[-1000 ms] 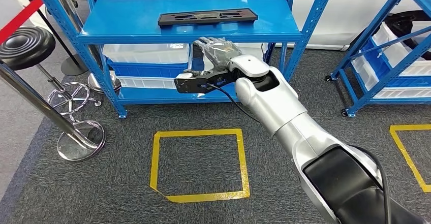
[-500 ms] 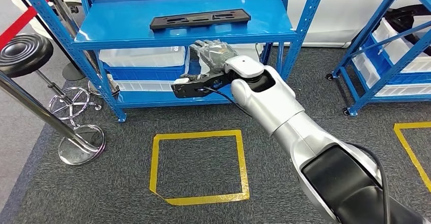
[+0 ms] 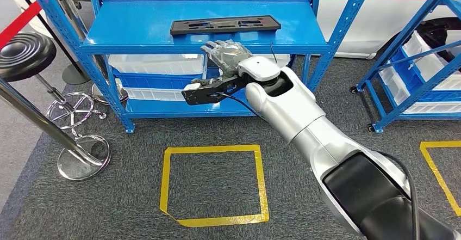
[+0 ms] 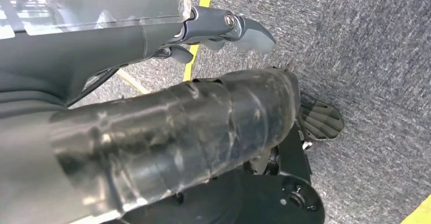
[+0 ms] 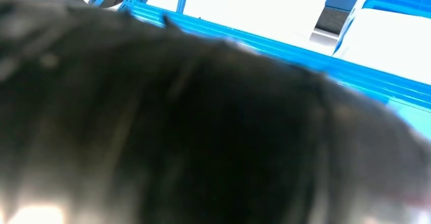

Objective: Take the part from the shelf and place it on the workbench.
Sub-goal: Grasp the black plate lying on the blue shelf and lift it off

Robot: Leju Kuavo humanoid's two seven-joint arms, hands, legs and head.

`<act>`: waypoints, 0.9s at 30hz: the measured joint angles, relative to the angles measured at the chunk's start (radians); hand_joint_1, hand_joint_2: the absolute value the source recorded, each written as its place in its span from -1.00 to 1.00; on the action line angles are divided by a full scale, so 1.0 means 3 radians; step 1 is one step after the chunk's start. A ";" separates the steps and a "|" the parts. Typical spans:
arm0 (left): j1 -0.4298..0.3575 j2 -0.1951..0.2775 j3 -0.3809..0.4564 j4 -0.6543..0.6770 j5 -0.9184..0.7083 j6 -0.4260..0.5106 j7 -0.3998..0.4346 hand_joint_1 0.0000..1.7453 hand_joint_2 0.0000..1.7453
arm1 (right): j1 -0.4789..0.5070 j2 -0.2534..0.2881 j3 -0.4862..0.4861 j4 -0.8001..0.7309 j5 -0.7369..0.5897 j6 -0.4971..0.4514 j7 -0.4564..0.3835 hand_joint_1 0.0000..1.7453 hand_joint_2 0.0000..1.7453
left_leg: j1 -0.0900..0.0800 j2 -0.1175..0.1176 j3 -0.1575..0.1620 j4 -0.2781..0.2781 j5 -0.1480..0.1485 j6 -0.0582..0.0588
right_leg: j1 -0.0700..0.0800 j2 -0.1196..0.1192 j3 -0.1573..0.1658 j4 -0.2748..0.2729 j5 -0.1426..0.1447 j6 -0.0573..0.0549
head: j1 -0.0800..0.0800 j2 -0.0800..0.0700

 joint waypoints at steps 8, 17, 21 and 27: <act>-0.0004 -0.0030 0.0019 0.0001 -0.0023 -0.0001 0.0015 -1.00 -1.00 | -0.0016 -0.0010 0.0037 0.0003 -0.0001 0.0004 -0.0001 -1.00 -1.00 | -0.0006 0.0004 0.0179 -0.0047 -0.0123 -0.0078 | 0.0099 -0.0012 0.0320 -0.1023 0.0556 -0.0185 | -0.0002 0.0000; 0.0006 -0.0017 0.0059 0.0000 -0.0045 -0.0015 -0.0024 -1.00 -1.00 | -0.0011 -0.0015 0.0056 0.0004 -0.0010 0.0024 -0.0004 -1.00 -1.00 | 0.0039 0.0009 -0.0418 0.0622 -0.0153 -0.0211 | 0.0006 0.0007 0.0660 -0.1112 0.0370 -0.0161 | -0.0011 0.0000; 0.0007 -0.0010 0.0065 0.0000 -0.0071 -0.0017 -0.0023 -1.00 -1.00 | -0.0021 -0.0020 0.0068 0.0004 -0.0014 0.0032 -0.0001 -1.00 -1.00 | 0.0052 0.0012 -0.0235 0.0023 0.0197 -0.0190 | -0.0011 0.0022 0.0740 -0.1000 0.0200 -0.0064 | -0.0018 0.0000; -0.0008 -0.0007 0.0078 0.0000 -0.0097 -0.0006 -0.0011 -1.00 -1.00 | -0.0045 -0.0040 0.0080 0.0000 -0.0022 0.0034 0.0006 -1.00 -1.00 | 0.0039 0.0009 -0.0183 0.0037 0.0151 -0.0057 | -0.0017 0.0001 0.0541 -0.0578 -0.0053 0.0020 | -0.0020 0.0000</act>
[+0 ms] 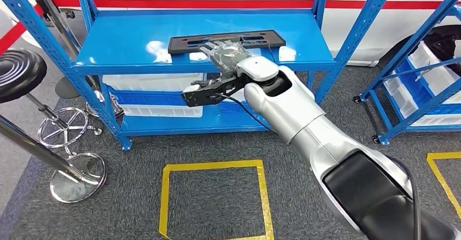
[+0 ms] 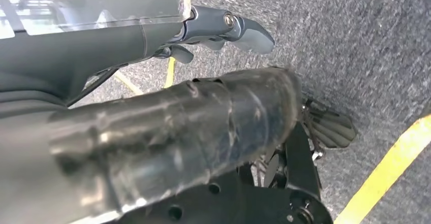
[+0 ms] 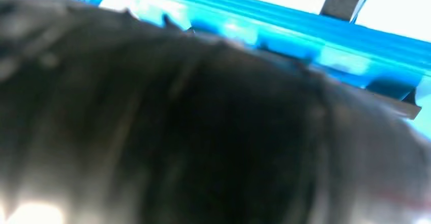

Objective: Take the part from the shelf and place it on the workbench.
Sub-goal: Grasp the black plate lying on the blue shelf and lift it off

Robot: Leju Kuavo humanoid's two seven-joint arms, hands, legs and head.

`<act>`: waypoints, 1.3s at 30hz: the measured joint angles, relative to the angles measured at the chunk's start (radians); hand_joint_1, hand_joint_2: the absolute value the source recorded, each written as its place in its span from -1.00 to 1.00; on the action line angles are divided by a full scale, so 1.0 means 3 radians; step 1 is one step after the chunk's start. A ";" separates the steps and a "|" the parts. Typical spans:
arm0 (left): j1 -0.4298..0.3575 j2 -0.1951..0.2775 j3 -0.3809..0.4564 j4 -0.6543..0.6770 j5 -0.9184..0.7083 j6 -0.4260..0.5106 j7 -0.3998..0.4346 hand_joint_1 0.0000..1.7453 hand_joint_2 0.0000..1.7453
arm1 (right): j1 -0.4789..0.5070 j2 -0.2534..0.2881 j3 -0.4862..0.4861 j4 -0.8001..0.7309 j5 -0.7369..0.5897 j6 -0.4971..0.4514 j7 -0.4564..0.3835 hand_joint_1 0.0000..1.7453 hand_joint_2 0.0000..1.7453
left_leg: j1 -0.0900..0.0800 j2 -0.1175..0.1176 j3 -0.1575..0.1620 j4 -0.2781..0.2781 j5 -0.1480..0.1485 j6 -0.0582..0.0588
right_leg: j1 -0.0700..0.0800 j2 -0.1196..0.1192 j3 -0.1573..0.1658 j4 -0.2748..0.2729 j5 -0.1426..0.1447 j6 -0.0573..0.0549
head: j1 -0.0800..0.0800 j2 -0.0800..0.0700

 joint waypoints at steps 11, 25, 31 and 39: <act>0.0002 0.0000 0.0008 0.0000 -0.0044 0.0048 0.0023 -1.00 -1.00 | 0.0043 -0.0039 0.0002 0.0015 -0.0004 -0.0002 -0.0001 -1.00 -1.00 | -0.0029 -0.0021 0.0070 0.0002 -0.0073 0.0032 | 0.0017 -0.0002 -0.0490 0.0582 0.0028 -0.0032 | 0.0000 0.0000; -0.0006 0.0001 0.0091 -0.0001 -0.0114 0.0063 0.0010 -1.00 -1.00 | 0.0054 -0.0069 0.0007 0.0055 -0.0014 -0.0007 -0.0005 -1.00 -1.00 | -0.0023 -0.0007 -0.0013 0.0091 -0.0063 -0.0098 | 0.0048 -0.0003 -0.0094 -0.0331 0.0405 -0.0134 | -0.0002 0.0000; -0.0012 -0.0001 0.0133 -0.0002 -0.0133 0.0057 0.0031 -1.00 -1.00 | 0.0045 -0.0079 0.0007 0.0056 -0.0023 0.0003 -0.0014 -1.00 -1.00 | -0.0014 -0.0007 0.0022 0.0020 -0.0056 0.0014 | 0.0038 -0.0006 -0.0213 -0.0052 0.0221 -0.0051 | 0.0003 0.0000; -0.0012 -0.0006 0.0160 -0.0002 -0.0153 0.0046 0.0057 -1.00 -1.00 | 0.0052 -0.0095 0.0008 0.0084 -0.0031 0.0004 -0.0020 -1.00 -1.00 | -0.0022 -0.0013 0.0055 0.0017 -0.0080 0.0015 | 0.0047 -0.0007 -0.0196 -0.0137 0.0391 -0.0078 | 0.0004 0.0000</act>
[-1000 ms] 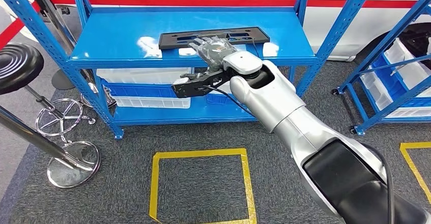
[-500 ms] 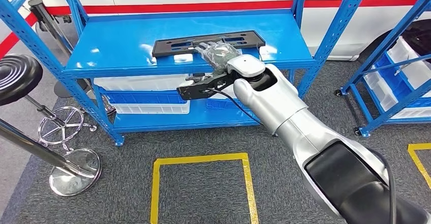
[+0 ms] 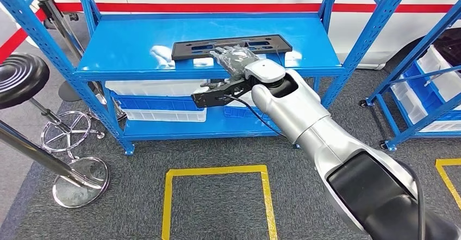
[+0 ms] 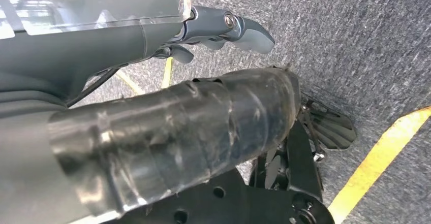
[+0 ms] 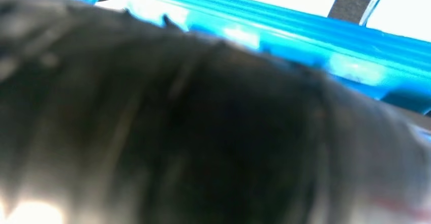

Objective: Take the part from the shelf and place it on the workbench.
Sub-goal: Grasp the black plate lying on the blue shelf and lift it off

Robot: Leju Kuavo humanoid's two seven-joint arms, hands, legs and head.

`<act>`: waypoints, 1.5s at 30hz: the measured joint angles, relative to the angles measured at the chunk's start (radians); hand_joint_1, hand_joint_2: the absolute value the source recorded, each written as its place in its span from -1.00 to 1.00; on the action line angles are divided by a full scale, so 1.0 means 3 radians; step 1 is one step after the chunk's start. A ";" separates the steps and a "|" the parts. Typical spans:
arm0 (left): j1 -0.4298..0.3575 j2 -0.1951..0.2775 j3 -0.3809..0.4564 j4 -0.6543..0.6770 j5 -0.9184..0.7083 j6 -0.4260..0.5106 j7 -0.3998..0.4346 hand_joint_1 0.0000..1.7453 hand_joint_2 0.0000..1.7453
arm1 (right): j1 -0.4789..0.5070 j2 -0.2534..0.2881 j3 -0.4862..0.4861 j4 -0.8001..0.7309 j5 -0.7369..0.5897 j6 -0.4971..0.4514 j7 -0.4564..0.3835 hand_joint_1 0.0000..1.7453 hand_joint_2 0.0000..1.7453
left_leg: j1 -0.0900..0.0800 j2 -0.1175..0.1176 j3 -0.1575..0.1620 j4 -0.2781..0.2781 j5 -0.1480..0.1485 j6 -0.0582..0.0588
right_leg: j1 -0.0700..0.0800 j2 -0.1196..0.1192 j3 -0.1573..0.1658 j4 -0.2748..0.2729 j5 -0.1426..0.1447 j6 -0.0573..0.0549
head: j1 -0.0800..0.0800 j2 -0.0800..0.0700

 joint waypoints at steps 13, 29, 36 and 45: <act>0.0000 -0.0004 0.0016 0.0000 -0.0003 0.0001 0.0001 -1.00 -1.00 | 0.0006 -0.0009 0.0001 0.0007 -0.0009 -0.0002 -0.0001 -1.00 -1.00 | -0.0012 0.0009 -0.0383 0.0708 -0.0205 -0.0107 | 0.0001 -0.0004 0.0165 -0.0255 0.0016 -0.0108 | -0.0007 0.0000; -0.0008 0.0001 0.0067 0.0000 -0.0088 0.0001 -0.0004 -1.00 -1.00 | -0.0001 -0.0011 0.0009 0.0051 -0.0045 0.0000 -0.0015 -1.00 -1.00 | -0.0001 -0.0001 0.0036 -0.0033 -0.0007 0.0015 | -0.0044 -0.0003 -0.0199 0.0348 -0.0095 0.0060 | 0.0001 0.0000; -0.0016 -0.0001 0.0087 0.0000 -0.0127 -0.0010 -0.0014 -1.00 -1.00 | -0.0013 -0.0017 0.0010 0.0057 -0.0050 -0.0002 -0.0017 -1.00 -1.00 | -0.0010 0.0008 0.0062 -0.0028 -0.0072 -0.0083 | -0.0018 0.0004 0.0083 -0.0237 0.0055 -0.0030 | -0.0001 0.0000; -0.0006 0.0000 0.0106 0.0000 -0.0183 -0.0019 -0.0009 -1.00 -1.00 | 0.0020 -0.0028 0.0013 0.0097 -0.0071 -0.0022 -0.0045 -1.00 -1.00 | -0.0004 0.0015 -0.0242 0.0405 -0.0060 -0.0093 | -0.0003 0.0008 0.0180 -0.0225 -0.0038 -0.0097 | -0.0002 0.0000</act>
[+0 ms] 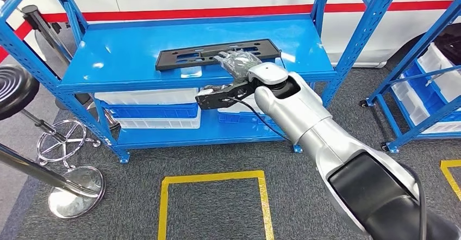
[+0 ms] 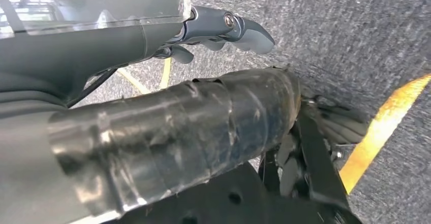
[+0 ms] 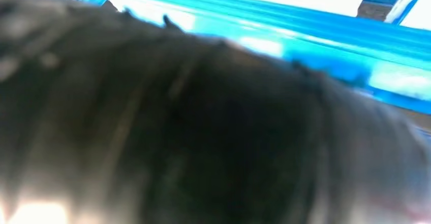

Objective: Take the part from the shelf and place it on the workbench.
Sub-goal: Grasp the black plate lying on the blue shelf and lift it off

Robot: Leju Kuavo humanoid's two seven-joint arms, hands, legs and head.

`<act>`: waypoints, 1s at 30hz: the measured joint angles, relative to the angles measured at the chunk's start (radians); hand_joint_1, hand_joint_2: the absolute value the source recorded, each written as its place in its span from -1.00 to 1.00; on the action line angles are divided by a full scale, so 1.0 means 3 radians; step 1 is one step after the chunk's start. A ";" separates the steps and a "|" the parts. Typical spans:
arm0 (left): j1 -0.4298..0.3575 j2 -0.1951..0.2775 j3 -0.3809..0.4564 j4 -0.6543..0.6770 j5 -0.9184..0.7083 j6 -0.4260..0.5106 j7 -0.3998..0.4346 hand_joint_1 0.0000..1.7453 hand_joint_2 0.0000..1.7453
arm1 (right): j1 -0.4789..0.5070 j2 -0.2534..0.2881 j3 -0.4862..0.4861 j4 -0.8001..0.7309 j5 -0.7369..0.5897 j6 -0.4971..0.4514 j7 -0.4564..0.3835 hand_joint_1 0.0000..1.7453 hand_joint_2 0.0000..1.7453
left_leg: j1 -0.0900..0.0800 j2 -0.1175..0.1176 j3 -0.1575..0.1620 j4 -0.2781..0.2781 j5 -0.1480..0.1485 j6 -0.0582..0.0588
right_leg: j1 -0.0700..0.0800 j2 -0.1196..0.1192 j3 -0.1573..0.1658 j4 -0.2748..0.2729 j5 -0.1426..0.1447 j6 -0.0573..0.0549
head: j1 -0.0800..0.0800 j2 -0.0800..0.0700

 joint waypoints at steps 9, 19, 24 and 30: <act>-0.0003 0.0001 0.0015 0.0000 -0.0017 -0.0012 0.0008 -1.00 -1.00 | 0.0008 -0.0062 0.0010 0.0011 -0.0007 -0.0010 0.0000 -1.00 -1.00 | 0.0010 -0.0005 0.0244 -0.0448 0.0082 0.0100 | -0.0001 0.0001 -0.0202 0.0437 -0.0243 0.0124 | 0.0005 0.0000; -0.0011 0.0000 0.0038 0.0000 -0.0057 -0.0036 0.0018 -1.00 -1.00 | 0.0039 -0.0117 0.0024 0.0019 -0.0003 -0.0015 -0.0014 -1.00 -1.00 | -0.0004 -0.0015 0.0360 -0.0447 -0.0031 0.0038 | -0.0010 -0.0008 -0.0161 0.0041 0.0124 0.0119 | 0.0004 0.0000; -0.0018 -0.0001 0.0054 0.0000 -0.0062 -0.0048 0.0024 -1.00 -1.00 | 0.0032 -0.0114 0.0027 0.0028 -0.0001 -0.0018 -0.0022 -1.00 -1.00 | 0.0012 -0.0003 0.0220 -0.0107 -0.0244 -0.0028 | -0.0029 -0.0010 -0.0100 -0.0021 0.0105 0.0028 | 0.0003 0.0000; -0.0015 0.0001 0.0070 0.0000 -0.0080 -0.0052 0.0034 -1.00 -1.00 | 0.0043 -0.0095 0.0045 0.0049 -0.0003 -0.0014 -0.0024 -1.00 -1.00 | 0.0011 -0.0003 -0.0035 0.0155 -0.0102 -0.0015 | -0.0001 -0.0006 -0.0034 -0.0002 0.0037 0.0001 | 0.0003 0.0000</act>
